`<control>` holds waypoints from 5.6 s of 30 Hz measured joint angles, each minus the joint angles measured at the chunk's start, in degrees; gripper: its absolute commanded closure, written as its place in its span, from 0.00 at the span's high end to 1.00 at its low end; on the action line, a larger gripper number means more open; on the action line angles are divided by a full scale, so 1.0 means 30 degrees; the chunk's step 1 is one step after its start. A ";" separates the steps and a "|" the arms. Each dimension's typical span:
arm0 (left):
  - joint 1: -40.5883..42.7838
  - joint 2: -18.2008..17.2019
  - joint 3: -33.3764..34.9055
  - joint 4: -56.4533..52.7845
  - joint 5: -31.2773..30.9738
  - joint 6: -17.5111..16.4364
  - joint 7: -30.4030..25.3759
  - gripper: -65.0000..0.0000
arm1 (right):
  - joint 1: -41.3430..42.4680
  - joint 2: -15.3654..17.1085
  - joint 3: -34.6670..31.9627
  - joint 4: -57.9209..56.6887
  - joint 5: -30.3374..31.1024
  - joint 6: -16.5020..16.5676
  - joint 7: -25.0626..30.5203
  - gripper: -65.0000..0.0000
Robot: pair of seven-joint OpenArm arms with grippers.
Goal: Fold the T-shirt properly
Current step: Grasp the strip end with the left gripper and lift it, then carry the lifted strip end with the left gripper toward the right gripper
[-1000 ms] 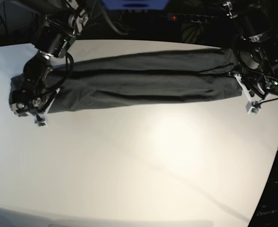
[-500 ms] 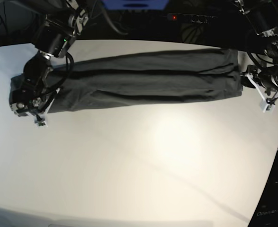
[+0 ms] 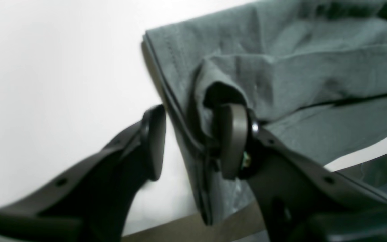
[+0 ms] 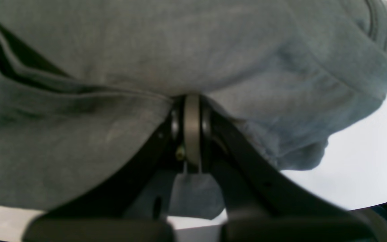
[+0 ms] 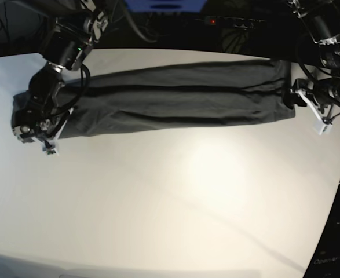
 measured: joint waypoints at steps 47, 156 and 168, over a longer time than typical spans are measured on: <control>-0.0634 0.1683 0.3978 -0.2987 -0.6120 -0.0058 -0.0197 0.03 | 0.0372 0.0211 -0.0452 -0.1231 -0.0809 -0.0146 0.0270 0.01; -0.0423 0.8510 1.6786 1.0885 0.3395 2.4370 0.0525 0.04 | 0.0372 -0.0058 -0.2273 -0.1311 -0.1158 -0.0306 0.1304 0.01; -0.0423 0.8473 1.7347 1.0892 0.1552 2.4356 0.0612 0.46 | 0.0364 -0.0058 -0.2273 -0.1311 -0.1158 -0.0306 0.1355 0.01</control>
